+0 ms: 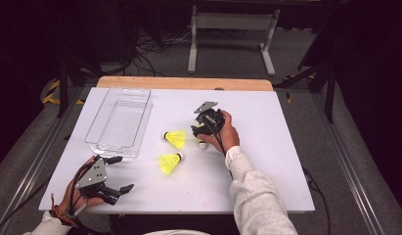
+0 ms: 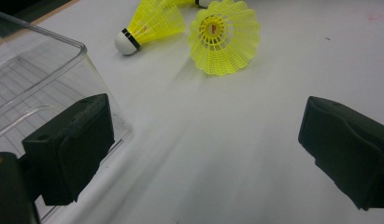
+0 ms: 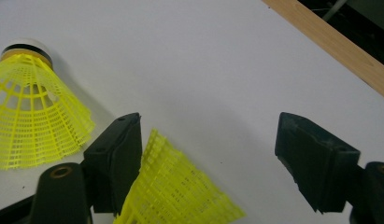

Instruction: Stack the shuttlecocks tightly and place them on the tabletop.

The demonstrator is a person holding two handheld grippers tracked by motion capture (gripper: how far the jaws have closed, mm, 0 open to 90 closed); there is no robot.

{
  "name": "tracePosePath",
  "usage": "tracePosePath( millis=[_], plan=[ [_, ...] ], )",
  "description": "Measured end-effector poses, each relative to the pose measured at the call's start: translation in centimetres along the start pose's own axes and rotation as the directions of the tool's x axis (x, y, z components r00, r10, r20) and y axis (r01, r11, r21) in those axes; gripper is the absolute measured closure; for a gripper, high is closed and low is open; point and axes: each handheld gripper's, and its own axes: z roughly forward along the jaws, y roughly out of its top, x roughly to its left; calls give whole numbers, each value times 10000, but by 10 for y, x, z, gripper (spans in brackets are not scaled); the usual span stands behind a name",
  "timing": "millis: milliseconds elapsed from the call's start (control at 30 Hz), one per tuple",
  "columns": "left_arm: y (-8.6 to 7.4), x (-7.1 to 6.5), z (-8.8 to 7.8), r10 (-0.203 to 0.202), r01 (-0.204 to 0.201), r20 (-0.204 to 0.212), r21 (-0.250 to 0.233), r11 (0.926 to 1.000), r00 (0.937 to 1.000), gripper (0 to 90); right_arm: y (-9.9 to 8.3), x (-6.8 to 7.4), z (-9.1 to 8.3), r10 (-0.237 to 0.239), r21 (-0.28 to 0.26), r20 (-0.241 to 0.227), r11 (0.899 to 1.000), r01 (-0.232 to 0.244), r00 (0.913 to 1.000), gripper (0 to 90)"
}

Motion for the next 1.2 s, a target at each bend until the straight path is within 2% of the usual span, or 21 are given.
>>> tracePosePath(
  millis=[267,367,567,767,933,1000,1200],
  plan=[
    [0,0,0,20,-20,-1,25,10000,10000,46,-2,-5,-1,22,214,255,9998,-27,9997,246],
    [0,0,0,3,-3,-6,10,10000,10000,46,-5,-11,-5,202,322,368,9993,-214,9991,245],
    [0,0,0,15,-15,6,45,10000,10000,46,-12,-19,-15,446,305,287,9985,-455,9986,242],
    [0,-1,2,5,-5,29,73,10000,10000,46,-26,-26,-26,524,438,318,9976,-537,9981,242],
    [1,-1,2,18,-18,27,123,9999,10000,47,-39,-32,-36,829,406,264,9956,-840,9962,244],
    [1,-2,2,37,-37,30,129,9999,10000,47,-43,-33,-40,775,434,405,9959,-792,9962,244],
    [1,-2,3,52,-52,31,161,9999,10000,47,-57,-32,-54,749,434,329,9961,-763,9966,242]
  ],
)
